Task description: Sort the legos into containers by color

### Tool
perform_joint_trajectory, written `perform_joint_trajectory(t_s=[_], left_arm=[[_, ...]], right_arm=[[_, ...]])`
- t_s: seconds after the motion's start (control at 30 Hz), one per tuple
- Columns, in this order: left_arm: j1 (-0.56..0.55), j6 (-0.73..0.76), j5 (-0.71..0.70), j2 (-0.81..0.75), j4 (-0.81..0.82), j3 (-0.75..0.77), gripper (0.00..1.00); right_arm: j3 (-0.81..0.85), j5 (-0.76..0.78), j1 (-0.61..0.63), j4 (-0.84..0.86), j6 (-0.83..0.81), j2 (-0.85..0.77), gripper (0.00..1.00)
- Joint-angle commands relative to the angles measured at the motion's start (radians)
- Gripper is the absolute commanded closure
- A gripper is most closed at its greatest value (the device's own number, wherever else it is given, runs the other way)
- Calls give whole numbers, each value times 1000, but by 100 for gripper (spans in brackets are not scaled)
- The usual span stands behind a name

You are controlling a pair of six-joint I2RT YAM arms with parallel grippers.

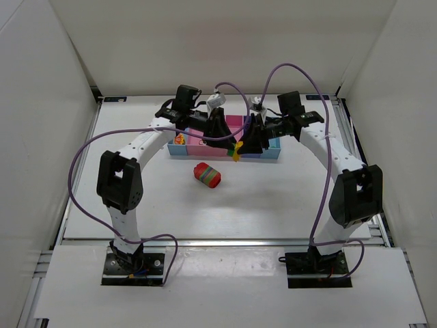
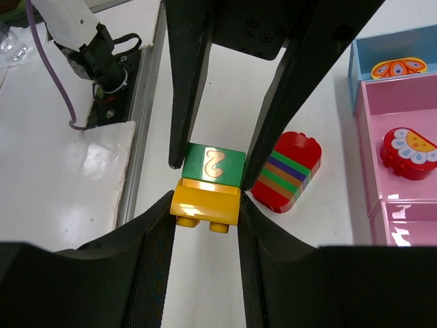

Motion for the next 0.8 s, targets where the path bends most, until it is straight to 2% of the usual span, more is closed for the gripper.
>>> perform_joint_trajectory(t_s=[0.0, 0.13, 0.2, 0.37, 0.5, 0.63, 0.77], left_arm=[[-7, 11, -3, -13, -19, 33, 54], [-7, 16, 3, -13, -27, 26, 50], [-7, 22, 1, -15, -28, 19, 38], [-7, 29, -4, -15, -34, 19, 30], [-9, 29, -10, -12, -37, 21, 34], [-9, 33, -17, -12, -41, 21, 43], [-10, 29, -27, -5, -42, 24, 45]], right_arm=[[42, -2, 0, 32, 12, 3, 92], [37, 1, -6, 24, 7, -2, 92], [37, 5, -15, 16, 3, -6, 92], [37, 11, -29, 13, -2, -8, 92], [37, 11, -30, 16, -2, -11, 92], [32, 11, -30, 16, -2, -12, 92], [31, 11, -27, 32, 15, -14, 92]])
